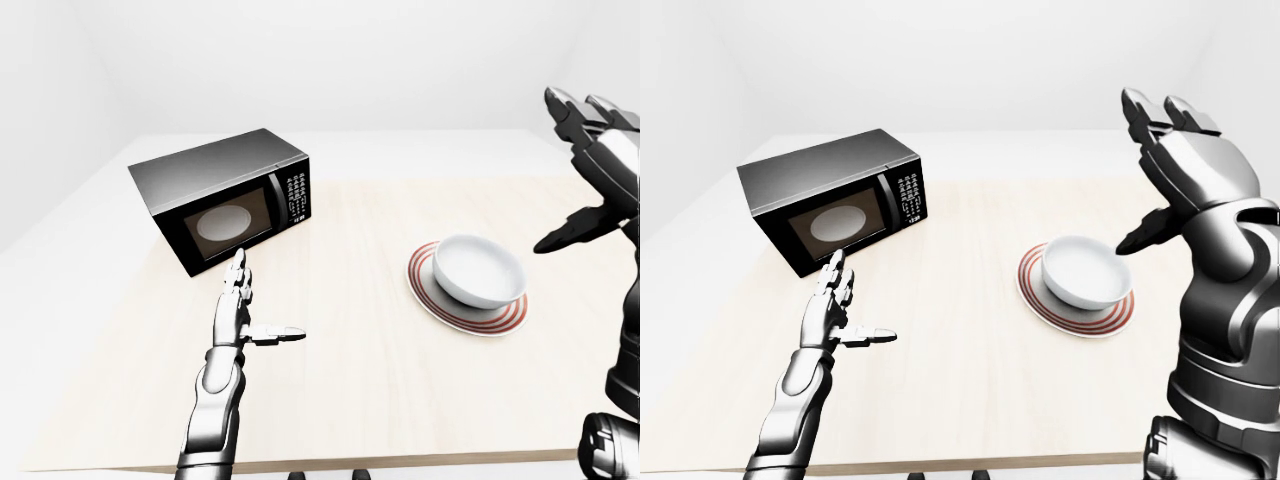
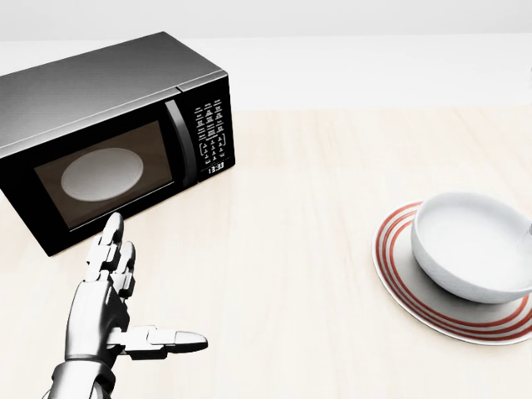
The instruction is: Pick up the white bowl and put it on the plate.
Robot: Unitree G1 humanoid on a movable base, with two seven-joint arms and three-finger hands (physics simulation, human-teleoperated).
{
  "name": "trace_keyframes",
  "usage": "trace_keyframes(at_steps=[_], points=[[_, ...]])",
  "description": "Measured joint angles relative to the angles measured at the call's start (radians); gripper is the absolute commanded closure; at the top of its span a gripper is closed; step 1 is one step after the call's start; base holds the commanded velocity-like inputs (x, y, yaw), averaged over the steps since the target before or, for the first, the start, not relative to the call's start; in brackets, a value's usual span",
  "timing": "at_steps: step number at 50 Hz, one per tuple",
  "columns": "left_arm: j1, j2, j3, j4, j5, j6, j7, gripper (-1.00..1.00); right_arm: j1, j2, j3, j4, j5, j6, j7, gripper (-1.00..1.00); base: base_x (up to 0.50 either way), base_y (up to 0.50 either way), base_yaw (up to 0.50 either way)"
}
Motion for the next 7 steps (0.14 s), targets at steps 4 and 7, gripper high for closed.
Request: trace_keyframes(at_steps=[4, 7], points=[[0.0, 0.0, 0.0, 0.0, 0.0, 0.0, 0.0, -1.0, -0.034, -0.034, -0.012, -0.05, 0.026, 0.0, 0.041, -1.0, 0.0, 0.0, 0.0], [0.0, 0.0, 0.0, 0.0, 0.0, 0.0, 0.0, -1.0, -0.062, -0.065, -0.021, -0.084, 0.049, 0.0, 0.048, -1.0, 0.0, 0.0, 0.0]])
